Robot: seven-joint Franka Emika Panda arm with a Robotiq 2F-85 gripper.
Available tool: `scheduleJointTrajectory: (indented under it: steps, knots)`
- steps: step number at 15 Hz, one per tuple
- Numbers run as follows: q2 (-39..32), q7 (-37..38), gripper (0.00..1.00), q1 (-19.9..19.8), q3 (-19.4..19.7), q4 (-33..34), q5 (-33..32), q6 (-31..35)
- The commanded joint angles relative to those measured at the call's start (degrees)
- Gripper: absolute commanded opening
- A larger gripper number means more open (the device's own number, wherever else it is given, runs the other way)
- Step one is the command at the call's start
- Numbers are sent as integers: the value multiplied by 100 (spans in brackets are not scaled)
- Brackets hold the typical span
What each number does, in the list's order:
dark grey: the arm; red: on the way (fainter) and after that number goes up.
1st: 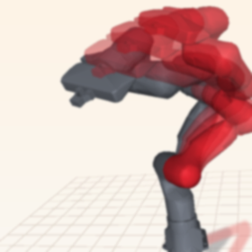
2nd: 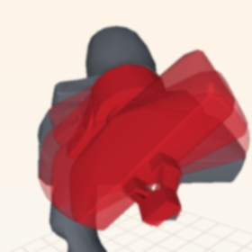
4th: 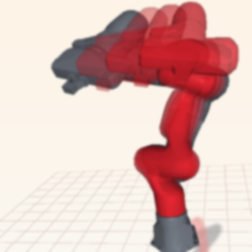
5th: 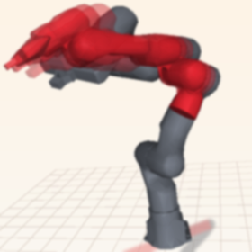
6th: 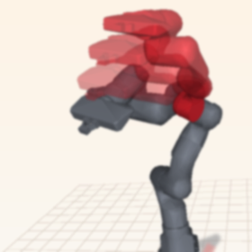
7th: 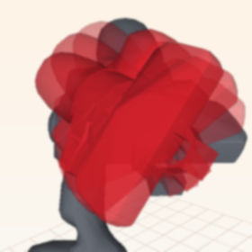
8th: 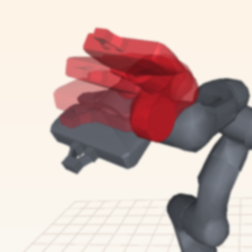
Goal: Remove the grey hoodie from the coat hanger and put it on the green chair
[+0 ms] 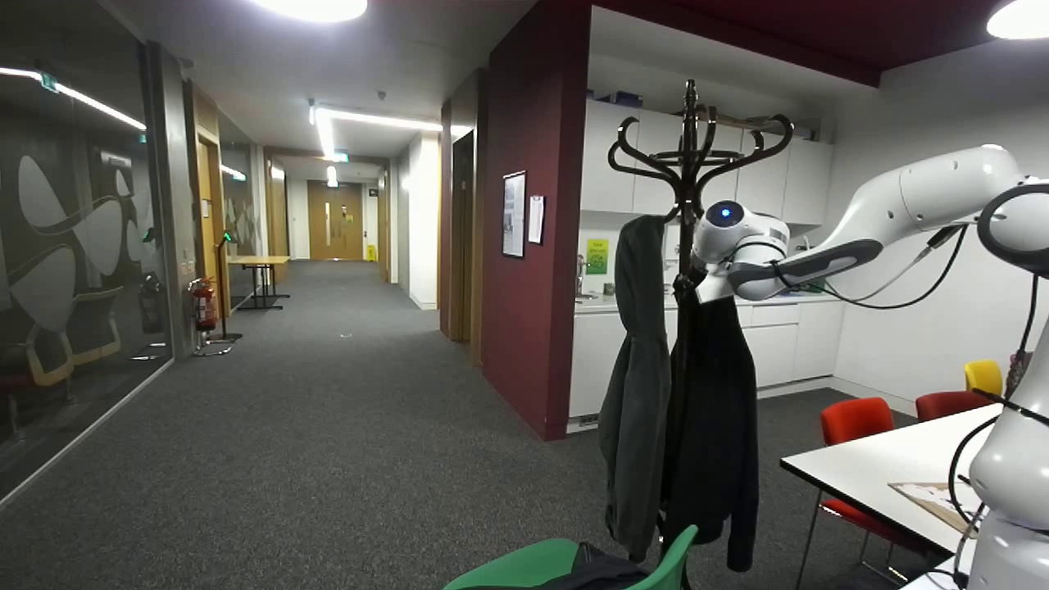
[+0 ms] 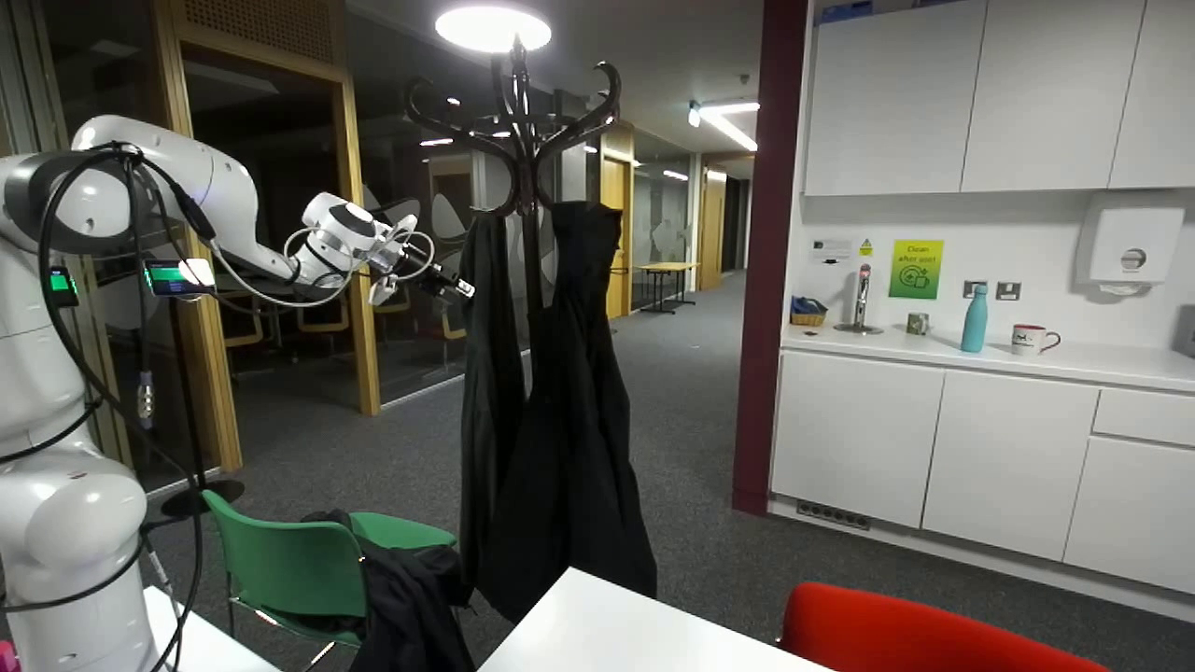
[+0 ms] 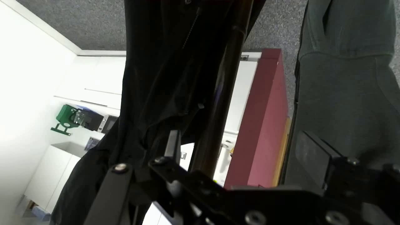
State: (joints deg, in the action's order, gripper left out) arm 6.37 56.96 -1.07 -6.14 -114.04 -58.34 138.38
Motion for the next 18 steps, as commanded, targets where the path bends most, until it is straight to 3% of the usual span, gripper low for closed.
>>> scheduleJointTrajectory:
  steps: [1, 4, 10, 18]
  knots:
    - [-42, 142, 100, 74, 113, 77, -176, 505]
    - [-57, -90, 100, 91, 196, 101, 348, 1046]
    - [-88, -931, 100, 101, 283, 64, 2092, 1806]
    - [-494, -670, 100, -19, 165, 710, 1514, 1585]
